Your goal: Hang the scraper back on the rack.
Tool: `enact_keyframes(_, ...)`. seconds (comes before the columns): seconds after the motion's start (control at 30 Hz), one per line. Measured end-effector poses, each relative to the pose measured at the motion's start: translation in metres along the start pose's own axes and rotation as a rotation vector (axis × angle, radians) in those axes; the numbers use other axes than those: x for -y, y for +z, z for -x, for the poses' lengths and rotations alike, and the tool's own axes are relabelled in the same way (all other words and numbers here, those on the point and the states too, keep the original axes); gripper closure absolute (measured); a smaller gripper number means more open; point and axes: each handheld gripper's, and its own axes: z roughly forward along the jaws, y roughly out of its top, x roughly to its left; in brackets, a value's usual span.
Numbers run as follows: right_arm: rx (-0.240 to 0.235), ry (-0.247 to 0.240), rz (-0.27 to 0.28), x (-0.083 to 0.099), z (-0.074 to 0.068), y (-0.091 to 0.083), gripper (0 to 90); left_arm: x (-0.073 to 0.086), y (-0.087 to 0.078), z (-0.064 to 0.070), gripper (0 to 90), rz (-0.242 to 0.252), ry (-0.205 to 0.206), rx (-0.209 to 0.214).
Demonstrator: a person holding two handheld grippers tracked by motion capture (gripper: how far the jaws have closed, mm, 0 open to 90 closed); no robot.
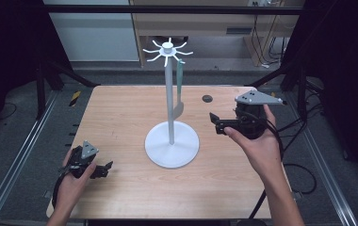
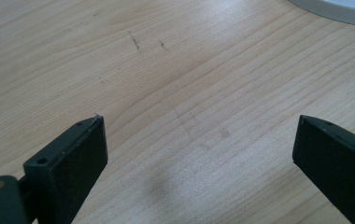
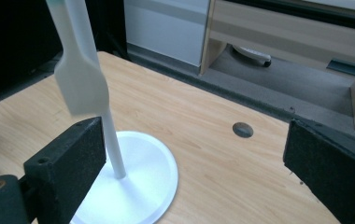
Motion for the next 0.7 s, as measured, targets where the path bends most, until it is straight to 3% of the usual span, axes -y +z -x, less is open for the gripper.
enact_keyframes(0.37,0.010,-0.002,-0.017,0.022,-0.002,-0.004,5.3,0.000,0.000,0.000,2.9,0.004,-0.001,-0.009)
enact_keyframes(0.7,0.006,-0.005,-0.040,0.059,-0.002,0.004,5.7,0.000,-0.001,-0.001,2.9,0.007,-0.004,-0.028)
